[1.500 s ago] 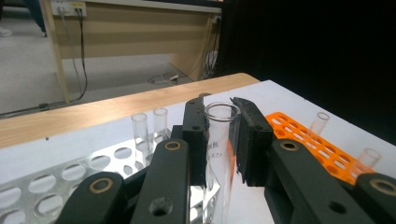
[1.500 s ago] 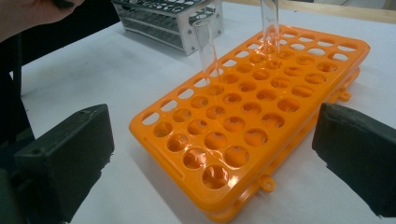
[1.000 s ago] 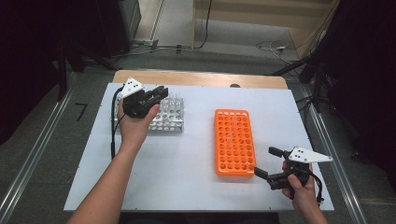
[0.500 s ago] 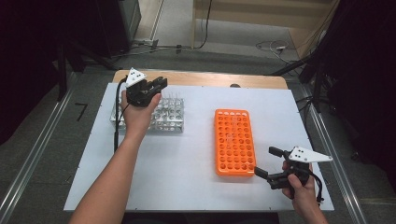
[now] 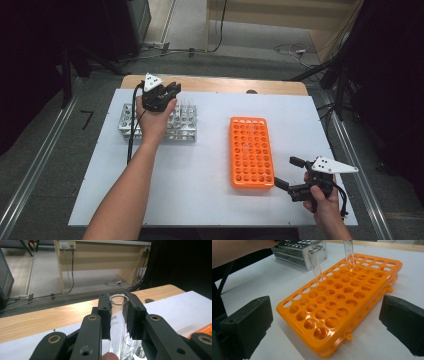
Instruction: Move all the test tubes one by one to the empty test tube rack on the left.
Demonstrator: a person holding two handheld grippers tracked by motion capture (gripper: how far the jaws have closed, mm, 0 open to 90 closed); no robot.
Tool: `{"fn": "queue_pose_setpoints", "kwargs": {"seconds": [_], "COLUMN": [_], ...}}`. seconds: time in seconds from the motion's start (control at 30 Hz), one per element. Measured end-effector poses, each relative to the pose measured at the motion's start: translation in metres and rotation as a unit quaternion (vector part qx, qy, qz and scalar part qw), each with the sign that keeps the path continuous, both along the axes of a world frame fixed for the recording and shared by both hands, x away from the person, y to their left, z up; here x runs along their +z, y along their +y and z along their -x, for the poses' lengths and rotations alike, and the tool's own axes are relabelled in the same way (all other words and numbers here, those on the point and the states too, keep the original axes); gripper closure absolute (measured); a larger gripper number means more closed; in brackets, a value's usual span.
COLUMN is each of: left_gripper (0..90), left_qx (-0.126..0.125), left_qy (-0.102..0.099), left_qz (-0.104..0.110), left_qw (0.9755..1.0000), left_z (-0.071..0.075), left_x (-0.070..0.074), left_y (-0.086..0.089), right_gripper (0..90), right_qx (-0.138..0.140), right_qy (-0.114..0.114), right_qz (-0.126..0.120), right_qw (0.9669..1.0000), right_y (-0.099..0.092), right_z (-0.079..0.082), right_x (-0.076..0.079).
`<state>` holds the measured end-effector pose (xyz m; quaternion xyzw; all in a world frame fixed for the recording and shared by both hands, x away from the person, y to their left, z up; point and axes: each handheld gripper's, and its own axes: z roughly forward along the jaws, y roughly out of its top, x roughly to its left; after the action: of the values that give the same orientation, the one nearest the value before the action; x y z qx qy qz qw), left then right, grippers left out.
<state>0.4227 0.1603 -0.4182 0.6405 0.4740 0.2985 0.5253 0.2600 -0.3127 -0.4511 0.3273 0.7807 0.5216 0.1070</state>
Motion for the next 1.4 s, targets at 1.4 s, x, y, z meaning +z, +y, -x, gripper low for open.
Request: {"fn": "queue_pose_setpoints", "kwargs": {"seconds": [1.4], "left_gripper": [51.3], "left_qx": [-0.01], "left_qy": [0.097], "left_qz": [-0.005], "left_qw": [0.9952], "left_z": [0.004], "left_x": [-0.011], "left_y": [0.002], "right_gripper": [0.0], "right_qx": [0.002], "right_qy": [-0.001], "right_qz": [0.004], "right_qw": [1.0], "right_y": [0.003], "right_z": [0.0], "right_x": [0.0]}}
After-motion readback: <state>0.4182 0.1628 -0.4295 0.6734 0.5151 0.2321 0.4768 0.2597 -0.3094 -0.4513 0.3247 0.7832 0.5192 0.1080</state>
